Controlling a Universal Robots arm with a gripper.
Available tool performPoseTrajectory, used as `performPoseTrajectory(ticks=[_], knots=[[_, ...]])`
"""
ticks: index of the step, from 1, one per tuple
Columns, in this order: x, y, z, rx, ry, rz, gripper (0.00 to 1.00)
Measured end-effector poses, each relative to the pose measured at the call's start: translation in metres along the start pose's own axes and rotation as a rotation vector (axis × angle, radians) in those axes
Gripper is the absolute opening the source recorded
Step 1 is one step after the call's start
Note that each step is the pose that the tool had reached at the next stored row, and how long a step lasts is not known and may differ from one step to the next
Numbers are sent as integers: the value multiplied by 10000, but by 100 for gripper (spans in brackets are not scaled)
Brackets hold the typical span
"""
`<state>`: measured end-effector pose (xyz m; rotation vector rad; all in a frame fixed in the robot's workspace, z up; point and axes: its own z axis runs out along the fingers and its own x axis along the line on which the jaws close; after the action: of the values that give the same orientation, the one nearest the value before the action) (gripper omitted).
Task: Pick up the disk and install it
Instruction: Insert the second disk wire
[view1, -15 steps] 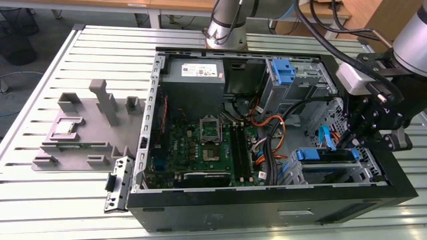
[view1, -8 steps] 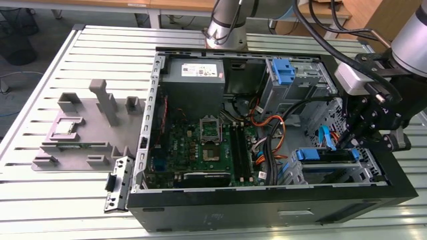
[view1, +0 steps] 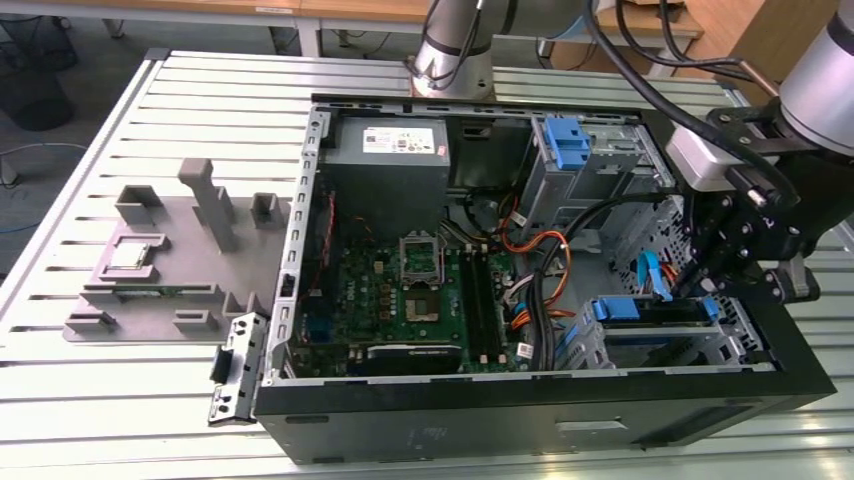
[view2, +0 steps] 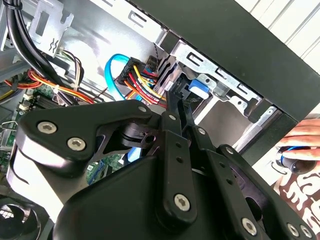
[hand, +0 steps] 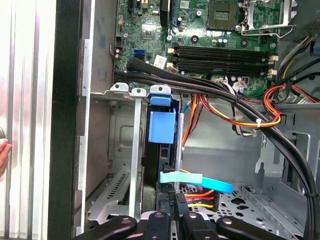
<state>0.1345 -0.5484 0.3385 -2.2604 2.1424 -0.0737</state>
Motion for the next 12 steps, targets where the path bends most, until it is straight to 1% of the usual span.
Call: performPoseTrajectory(ticks=[4,8,12], knots=[[12,4,3,25,2,0,16],[15,21,10,66,2,1,16],[25,24,12,74,1,1,16]])
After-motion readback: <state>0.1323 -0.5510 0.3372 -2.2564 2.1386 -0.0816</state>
